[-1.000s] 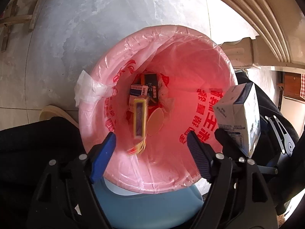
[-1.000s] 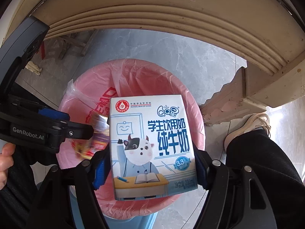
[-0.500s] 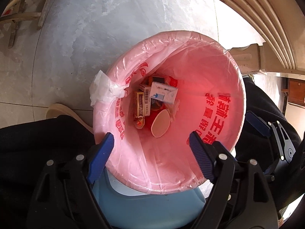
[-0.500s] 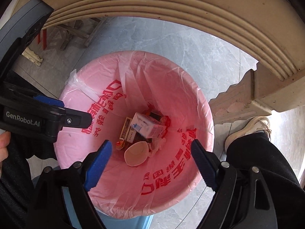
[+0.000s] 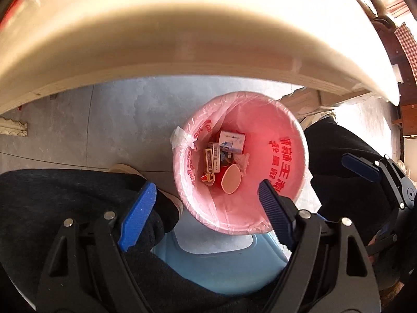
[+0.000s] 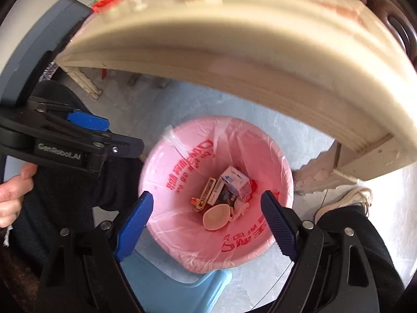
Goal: Collect trash
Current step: 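Withdraw both open tools from the bin back over the table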
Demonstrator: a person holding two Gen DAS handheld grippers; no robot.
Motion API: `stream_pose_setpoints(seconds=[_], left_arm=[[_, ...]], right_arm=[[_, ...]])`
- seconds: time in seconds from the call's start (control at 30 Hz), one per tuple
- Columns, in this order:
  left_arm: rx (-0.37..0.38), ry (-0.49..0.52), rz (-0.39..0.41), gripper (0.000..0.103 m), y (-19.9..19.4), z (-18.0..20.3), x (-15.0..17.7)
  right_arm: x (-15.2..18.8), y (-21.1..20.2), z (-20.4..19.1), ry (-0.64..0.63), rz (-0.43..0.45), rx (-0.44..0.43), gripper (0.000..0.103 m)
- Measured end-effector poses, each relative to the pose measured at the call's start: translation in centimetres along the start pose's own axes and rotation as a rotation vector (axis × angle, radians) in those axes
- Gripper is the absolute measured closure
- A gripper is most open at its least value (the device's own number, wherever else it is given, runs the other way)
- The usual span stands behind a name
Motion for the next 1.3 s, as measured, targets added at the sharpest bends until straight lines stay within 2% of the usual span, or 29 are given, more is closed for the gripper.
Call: stream_pose_setpoints(seconds=[0.13, 0.27, 0.33, 0.47, 0.53, 0.6, 0.7, 0.83, 1.3], left_arm=[[-0.022, 0.025, 0.067, 0.024, -7.0, 0.9, -2.4], [-0.059, 0.071, 0.169, 0.024, -14.5, 2.3, -5.8], [-0.068, 0.082, 0.213, 0.019, -18.0, 3.0, -7.7], [-0.082, 0.07, 0.278, 0.018, -23.5, 4.0, -11.1], [-0.11, 0.069, 0.304, 0.018, -25.4, 4.9, -12.3], [-0.104, 0.079, 0.302, 0.017, -26.6, 5.6, -13.5], [-0.06, 0.069, 0.273, 0.016, -27.3, 6.2, -15.0], [-0.065, 0.064, 0.256, 0.016, -26.7, 6.9, -16.2], [-0.056, 0.009, 0.1, 0.016, -18.0, 5.6, -20.4]], right_arm=[[-4.5, -8.2, 0.3, -0.083, 0.111, -0.024, 0.01], [-10.0, -15.7, 1.1, -0.154, 0.23, -0.021, 0.007], [-12.7, -18.7, 1.5, -0.201, 0.27, -0.009, 0.007], [-17.7, -23.0, 3.0, -0.269, 0.29, -0.007, 0.007], [-20.0, -24.6, 3.5, -0.294, 0.287, -0.017, 0.007], [-21.8, -25.9, 4.1, -0.321, 0.3, -0.013, 0.007], [-24.0, -26.6, 5.2, -0.357, 0.296, -0.019, 0.007], [-26.3, -25.4, 6.8, -0.392, 0.26, -0.019, 0.007], [-30.7, -14.9, 10.6, -0.422, 0.091, -0.022, 0.007]])
Point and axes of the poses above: each gripper's, at about its wrist camera, not at the fingertips, and y roughly the way its jaws point, z to its right, x to its underside, the point moved 1 cm from there along y, roughly the way its jaws point, and after that the axes turned 1 degree about -y, right-handed, at the moved point
